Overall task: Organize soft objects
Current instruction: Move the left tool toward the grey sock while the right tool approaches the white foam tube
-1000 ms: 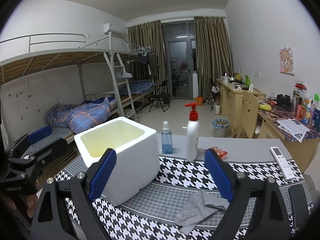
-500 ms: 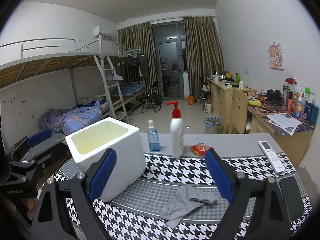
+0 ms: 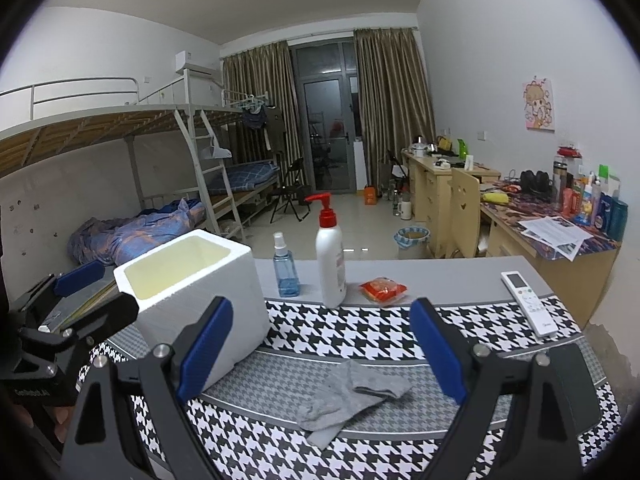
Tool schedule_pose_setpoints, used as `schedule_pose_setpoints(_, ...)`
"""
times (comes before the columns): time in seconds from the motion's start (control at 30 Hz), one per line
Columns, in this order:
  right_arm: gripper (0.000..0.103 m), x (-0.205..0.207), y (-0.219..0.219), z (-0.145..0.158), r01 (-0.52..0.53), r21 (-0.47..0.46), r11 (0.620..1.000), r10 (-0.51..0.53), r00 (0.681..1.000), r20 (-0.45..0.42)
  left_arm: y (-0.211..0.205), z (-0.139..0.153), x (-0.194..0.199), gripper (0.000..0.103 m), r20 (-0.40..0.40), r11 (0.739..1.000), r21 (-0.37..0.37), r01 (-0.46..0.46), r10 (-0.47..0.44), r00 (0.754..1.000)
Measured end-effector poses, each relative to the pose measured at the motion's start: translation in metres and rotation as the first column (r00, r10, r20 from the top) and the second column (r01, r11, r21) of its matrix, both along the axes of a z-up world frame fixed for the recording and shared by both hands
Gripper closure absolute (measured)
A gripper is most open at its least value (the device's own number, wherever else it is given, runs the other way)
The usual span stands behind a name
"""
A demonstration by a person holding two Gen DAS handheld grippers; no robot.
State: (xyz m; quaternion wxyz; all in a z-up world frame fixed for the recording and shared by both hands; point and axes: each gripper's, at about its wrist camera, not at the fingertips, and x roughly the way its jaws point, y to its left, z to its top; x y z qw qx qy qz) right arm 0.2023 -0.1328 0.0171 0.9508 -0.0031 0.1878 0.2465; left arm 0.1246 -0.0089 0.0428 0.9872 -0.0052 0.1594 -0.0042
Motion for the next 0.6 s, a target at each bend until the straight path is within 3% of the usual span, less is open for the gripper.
schedule_pose_setpoints(0.6,0.010,0.009,-0.021,-0.009,0.048,0.003,0.999,-0.048,0.998,-0.031,-0.015,-0.008,0.014,0.001,-0.037,0.999,0.001,0.042,-0.042,0.998)
